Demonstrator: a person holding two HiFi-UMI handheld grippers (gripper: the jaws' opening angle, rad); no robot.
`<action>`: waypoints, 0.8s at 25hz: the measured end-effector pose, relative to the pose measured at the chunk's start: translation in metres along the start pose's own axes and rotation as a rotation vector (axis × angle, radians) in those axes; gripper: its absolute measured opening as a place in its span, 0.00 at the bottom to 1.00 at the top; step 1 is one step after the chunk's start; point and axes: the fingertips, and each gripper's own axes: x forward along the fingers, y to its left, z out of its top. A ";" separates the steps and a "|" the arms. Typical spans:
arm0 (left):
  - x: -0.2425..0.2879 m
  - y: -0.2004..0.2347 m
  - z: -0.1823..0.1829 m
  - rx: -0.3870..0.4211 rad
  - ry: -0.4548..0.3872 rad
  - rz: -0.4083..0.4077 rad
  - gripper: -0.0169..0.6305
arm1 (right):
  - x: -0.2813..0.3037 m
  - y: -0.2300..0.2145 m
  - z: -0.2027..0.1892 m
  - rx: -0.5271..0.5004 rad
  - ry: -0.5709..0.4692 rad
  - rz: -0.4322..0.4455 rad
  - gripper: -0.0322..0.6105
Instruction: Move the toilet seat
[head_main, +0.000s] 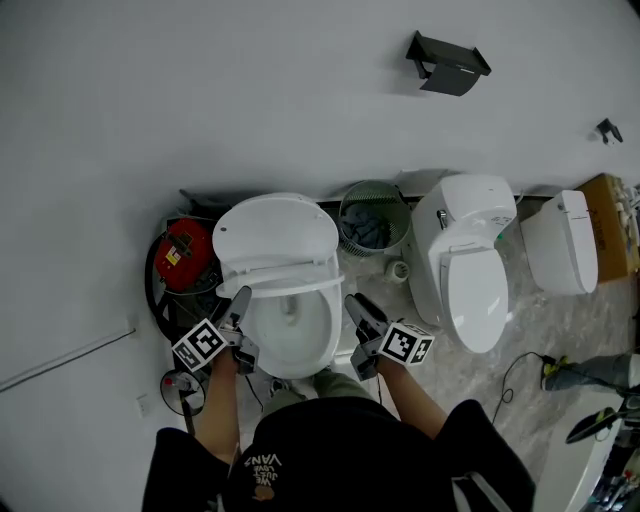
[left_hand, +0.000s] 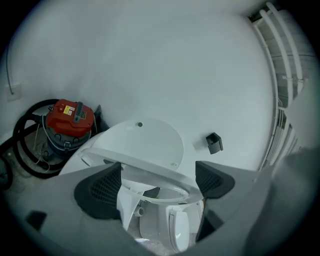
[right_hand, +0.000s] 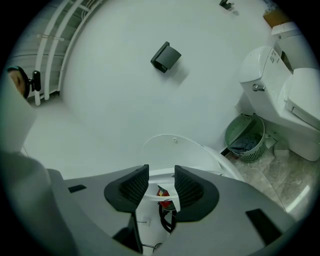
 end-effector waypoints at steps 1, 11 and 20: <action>0.003 -0.001 0.002 0.007 -0.003 0.001 0.74 | 0.000 -0.001 0.003 -0.003 -0.004 0.000 0.30; 0.027 -0.011 0.021 0.081 -0.009 0.022 0.75 | 0.000 -0.005 0.026 -0.050 -0.019 -0.015 0.12; 0.052 -0.018 0.036 0.210 0.011 0.034 0.76 | -0.010 -0.012 0.032 -0.060 -0.018 -0.028 0.05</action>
